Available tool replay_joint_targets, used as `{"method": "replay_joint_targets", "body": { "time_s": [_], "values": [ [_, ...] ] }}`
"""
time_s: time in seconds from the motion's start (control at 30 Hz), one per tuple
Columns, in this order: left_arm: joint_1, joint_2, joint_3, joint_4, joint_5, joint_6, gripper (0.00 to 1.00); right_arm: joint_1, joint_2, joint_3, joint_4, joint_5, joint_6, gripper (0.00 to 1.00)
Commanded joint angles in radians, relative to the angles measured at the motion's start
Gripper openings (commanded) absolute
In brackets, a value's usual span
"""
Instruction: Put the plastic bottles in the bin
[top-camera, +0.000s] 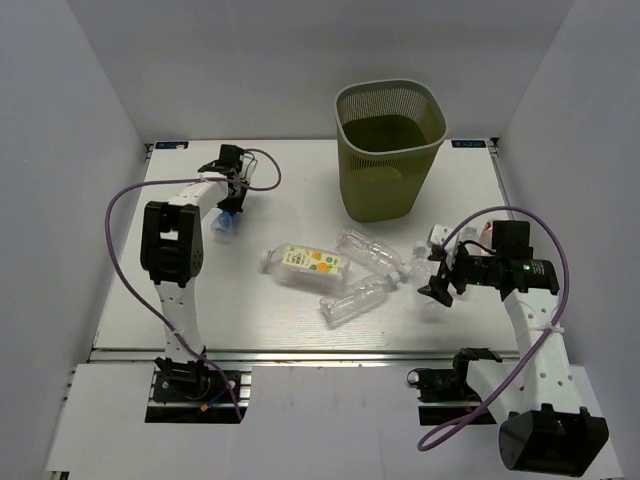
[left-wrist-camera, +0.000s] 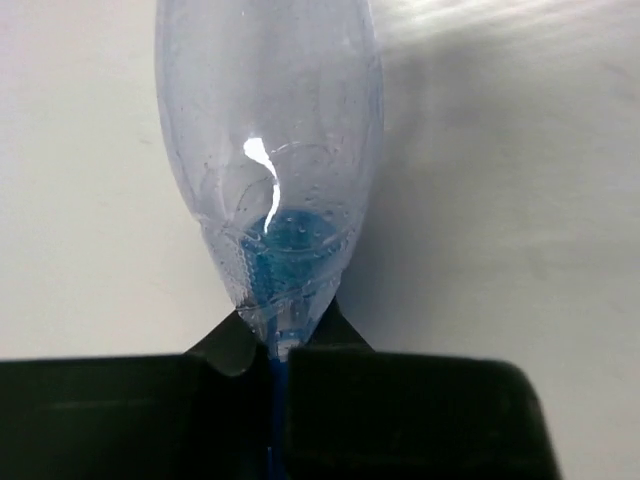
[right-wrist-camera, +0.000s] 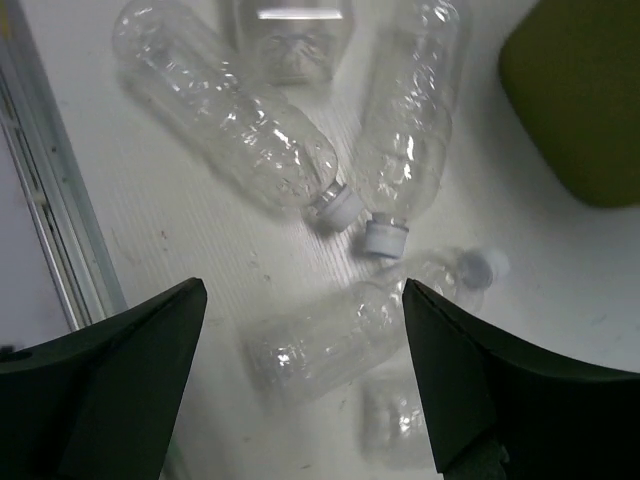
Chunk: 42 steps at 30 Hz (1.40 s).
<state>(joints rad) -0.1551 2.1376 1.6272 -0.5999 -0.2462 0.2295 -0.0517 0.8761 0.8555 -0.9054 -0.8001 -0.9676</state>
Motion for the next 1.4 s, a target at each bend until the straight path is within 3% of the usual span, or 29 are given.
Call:
{"method": "replay_joint_targets", "body": {
  "time_s": [0.0, 0.1, 0.17, 0.33, 0.53, 0.7, 0.87, 1.03, 1.13, 1.23, 1.27, 1.37],
  "values": [
    [-0.015, -0.178, -0.062, -0.084, 0.252, -0.099, 0.00, 0.019, -0.005, -0.018, -0.151, -0.162, -0.500, 0.85],
    [-0.026, -0.312, -0.086, -0.055, 0.428, -0.162, 0.00, 0.047, 0.066, -0.030, -0.213, -0.171, -0.766, 0.86],
    [-0.038, -0.405, -0.070, -0.026, 0.549, -0.214, 0.00, 0.090, 0.124, -0.030, -0.188, -0.165, -0.830, 0.88],
    [-0.083, -0.461, 0.091, 0.100, 0.714, -0.360, 0.00, 0.237, 0.208, -0.012, -0.046, -0.084, -0.764, 0.88],
    [-0.129, -0.391, 0.221, 0.529, 0.915, -0.676, 0.00, 0.351, 0.287, 0.017, 0.106, 0.001, -0.470, 0.90],
    [-0.179, -0.185, 0.468, 0.906, 0.929, -0.918, 0.00, 0.421, 0.258, -0.027, 0.285, 0.091, -0.249, 0.90],
    [-0.257, 0.120, 0.911, 0.973, 0.823, -1.079, 0.00, 0.469, 0.259, -0.038, 0.327, 0.169, -0.191, 0.88],
    [-0.317, 0.159, 0.797, 0.993, 0.728, -1.052, 0.05, 0.487, 0.247, -0.072, 0.373, 0.203, -0.146, 0.88],
    [-0.342, 0.159, 0.784, 0.945, 0.719, -1.009, 0.31, 0.492, 0.247, -0.084, 0.410, 0.254, -0.108, 0.88],
    [-0.353, 0.168, 0.801, 0.896, 0.671, -0.972, 0.76, 0.492, 0.248, -0.088, 0.431, 0.285, -0.094, 0.90],
    [-0.362, 0.168, 0.810, 0.884, 0.662, -0.952, 0.97, 0.495, 0.248, -0.092, 0.438, 0.289, -0.101, 0.90],
    [-0.362, 0.147, 0.833, 0.838, 0.648, -0.917, 1.00, 0.497, 0.268, -0.102, 0.428, 0.295, -0.169, 0.90]
  ]
}}
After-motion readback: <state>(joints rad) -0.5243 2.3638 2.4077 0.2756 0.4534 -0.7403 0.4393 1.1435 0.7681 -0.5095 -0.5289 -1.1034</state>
